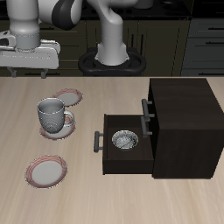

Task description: Place the porcelain mug that is on the plate onto the farthest plate relative to the robot

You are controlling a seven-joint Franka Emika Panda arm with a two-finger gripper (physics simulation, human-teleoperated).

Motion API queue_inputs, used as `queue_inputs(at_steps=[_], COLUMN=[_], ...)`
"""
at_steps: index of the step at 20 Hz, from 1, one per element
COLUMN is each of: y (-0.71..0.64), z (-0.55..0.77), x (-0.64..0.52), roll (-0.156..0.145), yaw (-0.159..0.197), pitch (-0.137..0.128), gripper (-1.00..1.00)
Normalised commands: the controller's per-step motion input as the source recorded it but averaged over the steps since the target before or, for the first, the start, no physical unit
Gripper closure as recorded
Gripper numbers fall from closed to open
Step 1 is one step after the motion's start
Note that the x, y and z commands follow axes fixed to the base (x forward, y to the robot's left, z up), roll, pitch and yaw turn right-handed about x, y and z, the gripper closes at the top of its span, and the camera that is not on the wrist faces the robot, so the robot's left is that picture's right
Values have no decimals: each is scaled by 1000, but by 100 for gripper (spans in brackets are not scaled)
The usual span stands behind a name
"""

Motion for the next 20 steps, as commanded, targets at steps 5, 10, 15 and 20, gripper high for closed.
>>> queue_inputs(at_steps=[5, 10, 15, 20], y=[-52, -58, -1, 133], z=[-247, -326, -467, -259], x=[75, -9, -17, -21], roll=[-2, -22, -15, -3], yaw=[-10, -15, -5, -9], pitch=[-3, -15, 31, -17], gripper=[-100, -100, -100, -100])
